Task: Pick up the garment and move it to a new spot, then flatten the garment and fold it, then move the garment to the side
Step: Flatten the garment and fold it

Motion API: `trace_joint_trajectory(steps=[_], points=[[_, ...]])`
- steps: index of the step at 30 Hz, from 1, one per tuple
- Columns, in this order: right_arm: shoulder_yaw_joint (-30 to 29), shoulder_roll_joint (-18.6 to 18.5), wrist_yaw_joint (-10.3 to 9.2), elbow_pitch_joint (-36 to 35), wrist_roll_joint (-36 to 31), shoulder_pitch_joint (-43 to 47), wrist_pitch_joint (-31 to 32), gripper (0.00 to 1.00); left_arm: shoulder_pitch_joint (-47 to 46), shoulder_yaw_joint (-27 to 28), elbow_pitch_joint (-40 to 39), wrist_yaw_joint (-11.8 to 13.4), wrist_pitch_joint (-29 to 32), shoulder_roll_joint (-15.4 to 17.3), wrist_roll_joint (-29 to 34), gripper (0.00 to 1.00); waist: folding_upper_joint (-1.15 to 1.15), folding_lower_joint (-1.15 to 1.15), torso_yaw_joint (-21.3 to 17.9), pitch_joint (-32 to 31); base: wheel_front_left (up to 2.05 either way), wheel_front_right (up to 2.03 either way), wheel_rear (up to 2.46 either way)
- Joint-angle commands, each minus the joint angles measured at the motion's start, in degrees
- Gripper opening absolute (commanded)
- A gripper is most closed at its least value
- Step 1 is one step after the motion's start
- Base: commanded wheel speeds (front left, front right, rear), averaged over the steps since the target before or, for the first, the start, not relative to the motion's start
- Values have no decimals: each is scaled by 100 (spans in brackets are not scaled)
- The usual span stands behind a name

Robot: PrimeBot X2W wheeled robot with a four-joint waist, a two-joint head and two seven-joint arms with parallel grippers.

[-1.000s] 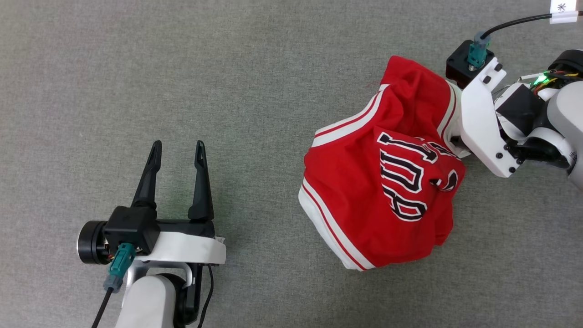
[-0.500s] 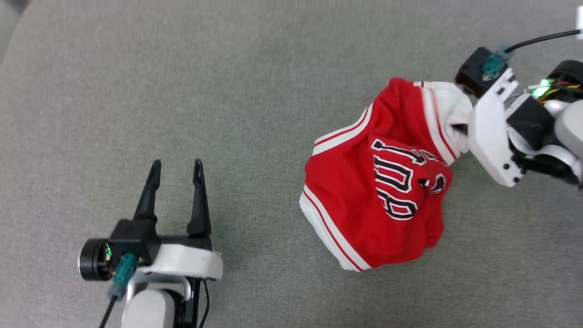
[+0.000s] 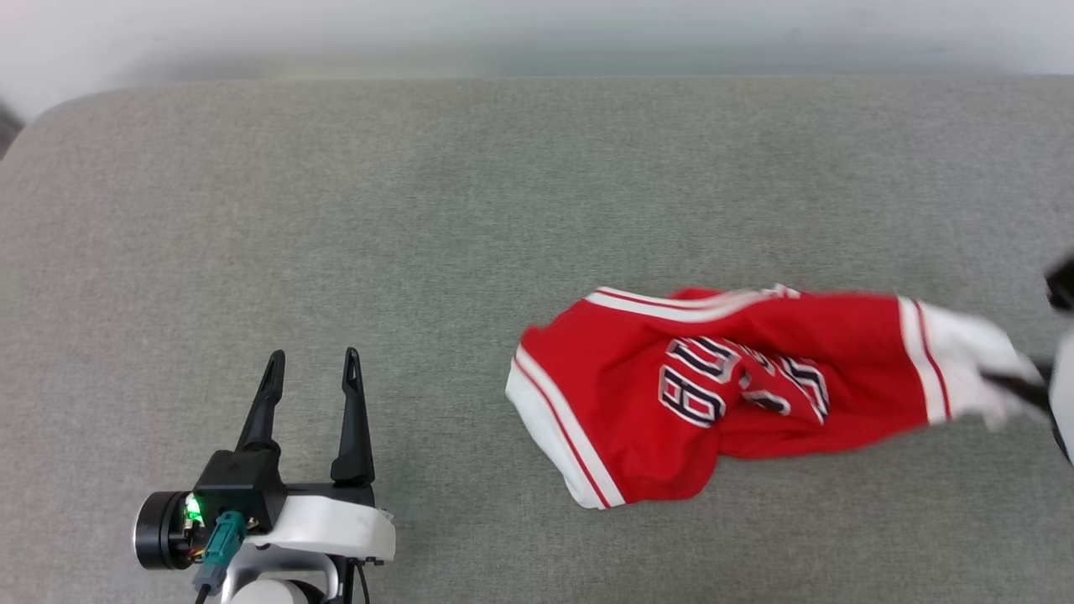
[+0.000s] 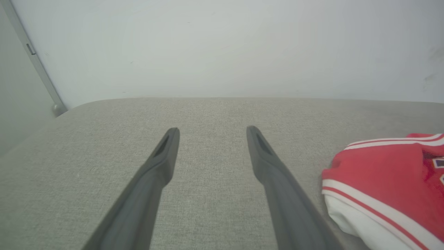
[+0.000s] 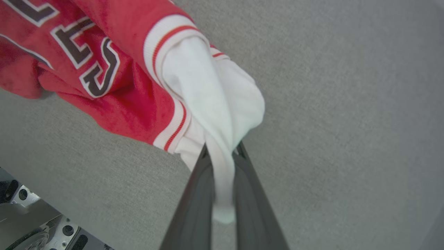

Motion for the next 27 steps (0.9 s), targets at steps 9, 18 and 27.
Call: trace_joint_trajectory(steps=[9,18,27], points=[[-218,69,-4,1061,363,1374,-105,0,-4,15,21,-65,-15,0,49,100,0,0,-80,48,0,0,0],[-809,475,-5,1521,53,1492,-891,100,87,79,108,-49,-15,-2,64,100,0,0,-117,-98,0,0,0],[-2098,600,-4,1132,-919,1451,-2673,100,174,214,44,-116,-15,-1,157,100,0,0,-255,-381,0,0,0]])
